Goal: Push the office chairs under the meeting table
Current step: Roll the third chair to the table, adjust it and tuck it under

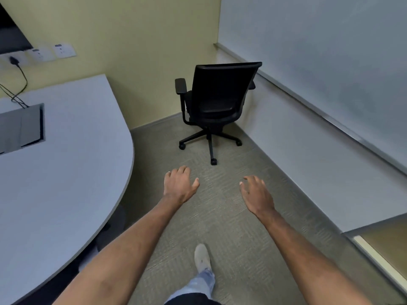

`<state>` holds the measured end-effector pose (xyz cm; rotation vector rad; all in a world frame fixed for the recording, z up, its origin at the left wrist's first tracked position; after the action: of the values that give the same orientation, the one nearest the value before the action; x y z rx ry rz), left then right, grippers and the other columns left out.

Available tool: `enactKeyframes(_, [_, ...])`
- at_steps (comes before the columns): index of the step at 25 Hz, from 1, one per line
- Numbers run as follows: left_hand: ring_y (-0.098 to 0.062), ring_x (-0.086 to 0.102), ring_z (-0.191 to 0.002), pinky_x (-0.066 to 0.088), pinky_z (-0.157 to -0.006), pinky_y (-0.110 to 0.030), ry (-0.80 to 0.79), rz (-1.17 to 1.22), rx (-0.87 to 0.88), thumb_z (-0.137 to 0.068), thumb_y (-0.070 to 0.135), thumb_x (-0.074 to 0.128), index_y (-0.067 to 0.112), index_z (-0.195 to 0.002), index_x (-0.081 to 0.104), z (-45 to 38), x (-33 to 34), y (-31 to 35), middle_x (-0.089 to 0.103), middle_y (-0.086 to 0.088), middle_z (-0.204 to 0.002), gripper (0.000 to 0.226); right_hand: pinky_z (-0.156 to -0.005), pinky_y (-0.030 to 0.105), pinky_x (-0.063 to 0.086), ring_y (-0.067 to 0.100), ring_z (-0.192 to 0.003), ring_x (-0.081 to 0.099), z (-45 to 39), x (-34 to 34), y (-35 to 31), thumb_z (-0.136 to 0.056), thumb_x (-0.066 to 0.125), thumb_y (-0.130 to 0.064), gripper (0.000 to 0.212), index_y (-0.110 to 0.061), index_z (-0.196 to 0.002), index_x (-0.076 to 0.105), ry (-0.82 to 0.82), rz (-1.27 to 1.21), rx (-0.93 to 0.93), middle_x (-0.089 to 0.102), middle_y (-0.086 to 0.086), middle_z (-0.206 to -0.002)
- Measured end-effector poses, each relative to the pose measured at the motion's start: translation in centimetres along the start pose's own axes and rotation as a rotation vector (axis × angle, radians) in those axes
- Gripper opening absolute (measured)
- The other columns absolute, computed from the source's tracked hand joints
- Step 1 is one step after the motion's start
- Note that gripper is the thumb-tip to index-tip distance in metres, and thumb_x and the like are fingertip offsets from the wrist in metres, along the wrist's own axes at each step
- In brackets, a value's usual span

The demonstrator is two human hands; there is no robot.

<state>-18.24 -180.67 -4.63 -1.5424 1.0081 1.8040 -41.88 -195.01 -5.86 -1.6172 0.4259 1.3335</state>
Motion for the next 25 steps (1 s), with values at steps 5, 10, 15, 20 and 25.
enactKeyframes(5, [-0.028,0.048,-0.14,0.035,-0.117,-0.051,0.028,0.027,0.013,-0.1,0.054,0.046,0.012,-0.148,0.051,-13.8,-2.6,4.3,0.051,-0.008,-0.155,0.063,-0.099,0.044,0.05,0.033,-0.126,0.054,-13.5,-4.4,1.9,-0.109,0.049,-0.036,0.04,-0.01,-0.139,0.058,0.044,0.023,-0.011,0.06,0.012,-0.138])
enactKeyframes(10, [-0.027,0.045,-0.143,0.032,-0.12,-0.05,0.07,0.034,-0.003,-0.099,0.054,0.048,0.015,-0.15,0.05,-25.4,-5.0,7.0,0.048,-0.006,-0.158,0.064,-0.101,0.047,0.05,0.035,-0.129,0.052,-26.0,-7.1,2.4,-0.108,0.053,-0.034,0.04,-0.01,-0.139,0.058,0.088,-0.011,-0.024,0.06,0.014,-0.14])
enactKeyframes(15, [-0.027,0.046,-0.143,0.035,-0.12,-0.053,0.125,0.061,-0.071,-0.098,0.054,0.049,0.018,-0.151,0.047,-37.4,-5.6,8.7,0.047,-0.005,-0.158,0.065,-0.102,0.046,0.048,0.033,-0.129,0.052,-40.1,-8.8,2.1,-0.105,0.057,-0.03,0.039,-0.01,-0.138,0.058,0.092,-0.031,-0.085,0.06,0.011,-0.141])
enactKeyframes(20, [-0.028,0.044,-0.144,0.036,-0.118,-0.052,0.21,0.111,-0.182,-0.096,0.057,0.051,0.017,-0.152,0.043,-48.3,-7.0,11.0,0.045,-0.007,-0.159,0.069,-0.106,0.047,0.05,0.032,-0.13,0.055,-53.2,-11.9,1.2,-0.106,0.057,-0.031,0.041,-0.009,-0.141,0.057,0.113,-0.031,-0.244,0.06,0.01,-0.142])
enactKeyframes(25, [-0.027,0.032,-0.152,0.032,-0.121,-0.054,0.191,0.088,-0.239,-0.094,0.068,0.051,0.016,-0.158,0.033,-55.0,-7.2,12.7,0.033,-0.007,-0.166,0.084,-0.116,0.049,0.044,0.032,-0.141,0.047,-63.7,-14.1,0.3,-0.106,0.055,-0.035,0.05,-0.01,-0.149,0.049,0.108,-0.051,-0.308,0.051,0.011,-0.154])
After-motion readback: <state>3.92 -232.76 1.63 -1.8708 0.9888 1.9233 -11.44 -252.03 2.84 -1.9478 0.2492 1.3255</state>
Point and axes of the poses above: each hand's wrist, its own z-axis away from the middle knuckle, its own x-axis out of the palm, y = z × x, the point moved 6 cm from there along -z, towards the middle knuckle
